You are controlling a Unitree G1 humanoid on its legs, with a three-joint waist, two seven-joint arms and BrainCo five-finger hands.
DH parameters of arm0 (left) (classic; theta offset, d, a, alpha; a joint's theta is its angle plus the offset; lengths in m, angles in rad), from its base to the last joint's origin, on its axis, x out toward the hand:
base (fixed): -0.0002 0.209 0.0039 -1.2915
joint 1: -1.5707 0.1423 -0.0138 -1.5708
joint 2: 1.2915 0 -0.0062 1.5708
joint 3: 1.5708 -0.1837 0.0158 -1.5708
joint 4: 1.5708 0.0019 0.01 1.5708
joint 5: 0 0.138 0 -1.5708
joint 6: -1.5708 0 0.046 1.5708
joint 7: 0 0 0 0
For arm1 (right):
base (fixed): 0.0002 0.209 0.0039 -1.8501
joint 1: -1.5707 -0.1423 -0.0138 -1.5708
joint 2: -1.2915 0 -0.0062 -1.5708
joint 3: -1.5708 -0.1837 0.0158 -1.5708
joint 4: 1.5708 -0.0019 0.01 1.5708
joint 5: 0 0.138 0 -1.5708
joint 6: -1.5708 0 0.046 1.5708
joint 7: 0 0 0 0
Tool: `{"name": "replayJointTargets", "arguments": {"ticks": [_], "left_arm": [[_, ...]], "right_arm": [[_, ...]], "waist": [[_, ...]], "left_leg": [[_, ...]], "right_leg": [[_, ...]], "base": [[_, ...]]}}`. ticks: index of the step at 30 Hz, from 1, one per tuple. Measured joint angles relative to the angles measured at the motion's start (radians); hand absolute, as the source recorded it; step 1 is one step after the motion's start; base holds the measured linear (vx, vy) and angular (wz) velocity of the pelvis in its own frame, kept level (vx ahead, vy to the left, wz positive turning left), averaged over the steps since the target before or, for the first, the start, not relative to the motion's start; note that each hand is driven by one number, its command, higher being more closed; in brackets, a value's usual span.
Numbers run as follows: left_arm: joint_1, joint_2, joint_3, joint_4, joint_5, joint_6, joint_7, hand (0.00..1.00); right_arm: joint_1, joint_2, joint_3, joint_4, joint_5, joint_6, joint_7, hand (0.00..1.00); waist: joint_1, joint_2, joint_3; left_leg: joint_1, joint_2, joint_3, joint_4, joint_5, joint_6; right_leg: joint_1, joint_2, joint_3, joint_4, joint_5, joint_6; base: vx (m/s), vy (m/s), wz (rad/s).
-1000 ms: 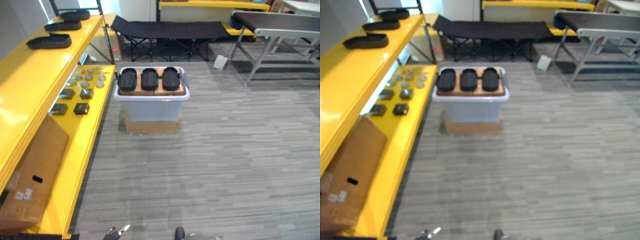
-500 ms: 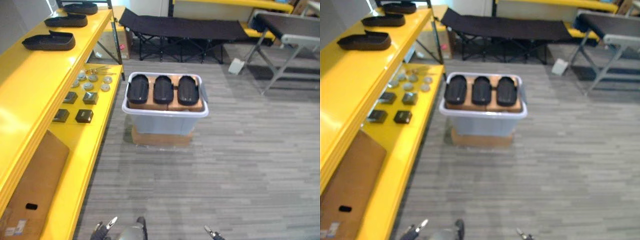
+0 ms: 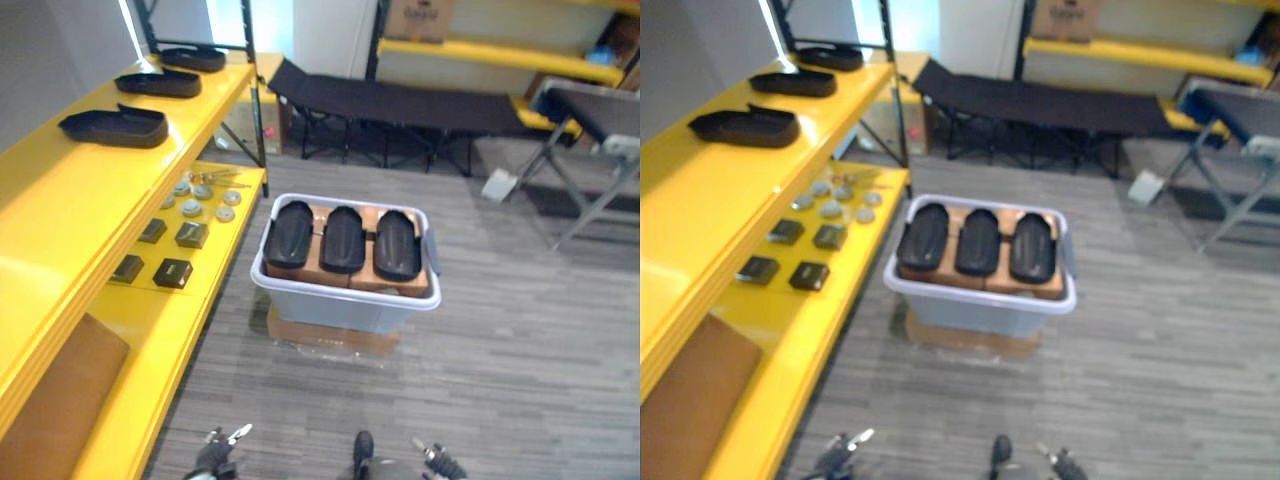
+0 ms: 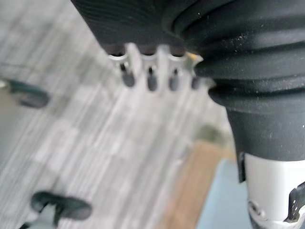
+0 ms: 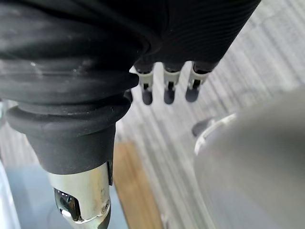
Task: Walk over and take plastic housings, then place them on the shelf
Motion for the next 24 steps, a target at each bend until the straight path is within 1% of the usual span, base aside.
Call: {"name": "replayJointTargets", "arguments": {"ticks": [1, 2, 3, 4, 5, 6, 7, 8, 9, 10, 11, 12, 13, 14, 15, 17, 20, 21, 24], "left_arm": [[0.000, -0.005, 0.015, 0.004, 0.005, -0.002, -0.001, 0.00], [0.001, -0.006, 0.044, 0.004, 0.004, -0.004, -0.001, 0.00], [0.004, -0.006, 0.057, 0.004, 0.004, -0.005, -0.001, 0.00], [0.011, -0.008, 0.078, 0.005, 0.004, -0.005, -0.002, 0.00], [0.020, -0.004, 0.103, 0.005, -0.001, -0.009, -0.009, 0.00], [0.020, -0.004, 0.110, 0.003, -0.001, -0.010, -0.010, 0.00], [0.021, -0.004, 0.117, -0.001, -0.002, -0.010, -0.016, 0.00], [0.022, -0.005, 0.121, -0.006, -0.004, -0.011, -0.018, 0.00], [0.022, -0.005, 0.121, -0.007, -0.004, -0.011, -0.019, 0.00], [0.022, -0.004, 0.121, -0.007, -0.003, -0.011, -0.019, 0.00], [0.023, -0.006, 0.122, -0.007, -0.005, -0.010, -0.019, 0.00], [0.030, 0.002, 0.121, -0.004, 0.000, -0.010, -0.018, 0.00], [0.033, 0.018, 0.108, -0.003, 0.005, -0.009, -0.018, 0.00], [0.033, 0.028, 0.102, -0.002, 0.006, -0.007, -0.018, 0.00], [0.033, 0.050, 0.094, -0.001, 0.006, -0.004, -0.018, 0.00], [0.032, 0.066, 0.064, -0.002, 0.006, -0.003, -0.017, 0.00], [0.024, 0.086, 0.032, -0.004, 0.004, -0.004, -0.013, 0.00], [0.023, 0.071, -0.093, -0.003, -0.003, -0.014, 0.005, 0.00], [0.023, 0.071, -0.093, -0.003, -0.003, -0.014, 0.005, 0.00]], "right_arm": [[0.001, -0.002, 0.001, 0.001, 0.000, 0.000, 0.000, 0.00], [0.008, -0.010, 0.008, 0.005, 0.000, 0.001, 0.000, 0.00], [0.010, -0.015, 0.017, 0.010, 0.000, 0.001, 0.000, 0.00], [0.014, -0.024, 0.034, 0.014, 0.000, 0.001, -0.001, 0.00], [0.021, -0.026, 0.052, 0.020, -0.001, 0.002, 0.000, 0.00], [0.025, -0.028, 0.051, 0.023, -0.001, 0.002, -0.001, 0.00], [0.035, -0.029, 0.036, 0.026, -0.001, 0.004, 0.000, 0.00], [0.038, -0.029, 0.022, 0.037, -0.002, 0.002, 0.000, 0.00], [0.039, -0.030, -0.004, 0.051, -0.006, 0.006, -0.002, 0.00], [0.041, -0.030, -0.011, 0.053, -0.010, 0.007, -0.005, 0.00], [0.047, -0.036, -0.016, 0.055, -0.019, 0.009, -0.011, 0.00], [0.055, -0.031, -0.017, 0.064, -0.020, 0.017, -0.023, 0.00], [0.060, -0.015, -0.020, 0.067, -0.022, 0.021, -0.023, 0.00], [0.066, -0.008, -0.025, 0.068, -0.027, 0.021, -0.024, 0.00], [0.074, 0.005, -0.052, 0.081, -0.040, 0.022, -0.026, 0.00], [0.074, 0.009, -0.058, 0.085, -0.040, 0.023, -0.034, 0.00], [0.072, 0.018, -0.058, 0.084, -0.039, 0.020, -0.044, 0.00], [0.090, 0.015, -0.053, 0.081, -0.039, 0.017, -0.046, 0.00], [0.091, 0.015, -0.050, 0.081, -0.039, 0.017, -0.046, 0.00]], "waist": [[-0.002, -0.002, 0.001], [-0.002, -0.006, 0.003], [0.000, -0.006, 0.005], [0.002, -0.011, 0.007], [0.013, -0.022, 0.012], [0.018, -0.022, 0.012], [0.024, -0.024, 0.012], [0.030, -0.025, 0.013], [0.029, -0.025, 0.013], [0.027, -0.023, 0.012], [0.028, -0.018, 0.009], [0.031, -0.029, -0.006], [0.022, -0.047, -0.028], [0.020, -0.061, -0.035], [0.019, -0.079, -0.038], [0.020, -0.090, -0.039], [0.019, -0.090, -0.039], [0.003, -0.084, -0.024], [0.003, -0.083, -0.025]], "left_leg": [[-0.017, 0.002, -0.004, 0.065, 0.014, -0.004], [-0.054, 0.006, -0.005, 0.194, 0.019, -0.012], [-0.083, 0.010, -0.005, 0.278, 0.028, -0.028], [-0.134, 0.015, -0.008, 0.418, 0.063, -0.070], [-0.216, 0.025, -0.003, 0.591, 0.047, -0.078], [-0.241, 0.028, 0.009, 0.605, 0.021, -0.071], [-0.274, 0.027, 0.039, 0.555, -0.018, -0.049], [-0.288, 0.026, 0.061, 0.468, -0.028, -0.031], [-0.300, 0.020, 0.060, 0.324, -0.026, -0.025], [-0.305, 0.017, 0.055, 0.249, -0.015, -0.027], [-0.308, 0.017, 0.050, 0.152, 0.057, -0.028], [-0.292, -0.009, 0.064, 0.122, 0.103, -0.016], [-0.284, -0.045, 0.070, 0.082, 0.111, 0.002], [-0.283, -0.059, 0.074, 0.069, 0.115, 0.010], [-0.284, -0.087, 0.080, 0.056, 0.117, 0.021], [-0.285, -0.107, 0.078, 0.055, 0.110, 0.033], [-0.261, -0.128, 0.080, 0.027, 0.108, 0.039], [-0.149, -0.118, 0.085, -0.225, 0.252, 0.029], [-0.148, -0.118, 0.085, -0.226, 0.253, 0.029]], "right_leg": [[0.023, 0.005, 0.000, -0.004, -0.017, -0.005], [0.059, 0.008, 0.002, -0.013, -0.035, -0.007], [0.081, 0.010, 0.003, -0.021, -0.041, -0.010], [0.117, 0.012, 0.008, -0.037, -0.050, -0.016], [0.165, 0.007, 0.016, -0.065, -0.061, -0.027], [0.180, 0.002, 0.019, -0.078, -0.059, -0.025], [0.212, -0.011, 0.021, -0.106, -0.051, -0.012], [0.231, -0.023, 0.024, -0.124, -0.050, -0.001], [0.244, -0.040, 0.027, -0.139, -0.057, 0.017], [0.247, -0.047, 0.029, -0.142, -0.065, 0.027], [0.254, -0.054, 0.031, -0.146, -0.071, 0.039], [0.260, -0.073, 0.045, -0.158, -0.072, 0.069], [0.259, -0.105, 0.052, -0.174, -0.071, 0.081], [0.255, -0.118, 0.052, -0.174, -0.067, 0.087], [0.253, -0.144, 0.052, -0.180, -0.061, 0.098], [0.257, -0.160, 0.052, -0.185, -0.059, 0.100], [0.268, -0.174, 0.054, -0.189, -0.056, 0.104], [0.262, -0.144, 0.054, -0.225, -0.046, 0.115], [0.257, -0.145, 0.054, -0.220, -0.046, 0.114]], "base": [[0.28, -0.140, -0.07], [0.25, -0.132, -0.01], [0.23, -0.098, -0.02], [0.26, -0.038, -0.10], [0.25, -0.008, -0.13], [0.23, 0.038, -0.12], [0.14, 0.047, -0.06], [0.14, 0.095, -0.05], [0.08, 0.113, -0.05], [0.08, 0.188, -0.05], [0.12, 0.239, -0.14], [0.18, 0.272, -0.09], [0.20, 0.221, -0.05], [0.25, 0.230, 0.08], [0.21, 0.192, 0.06], [0.20, 0.181, 0.08], [0.12, 0.089, 0.03], [0.00, 0.000, 0.00], [-0.05, -0.006, -0.02]]}}
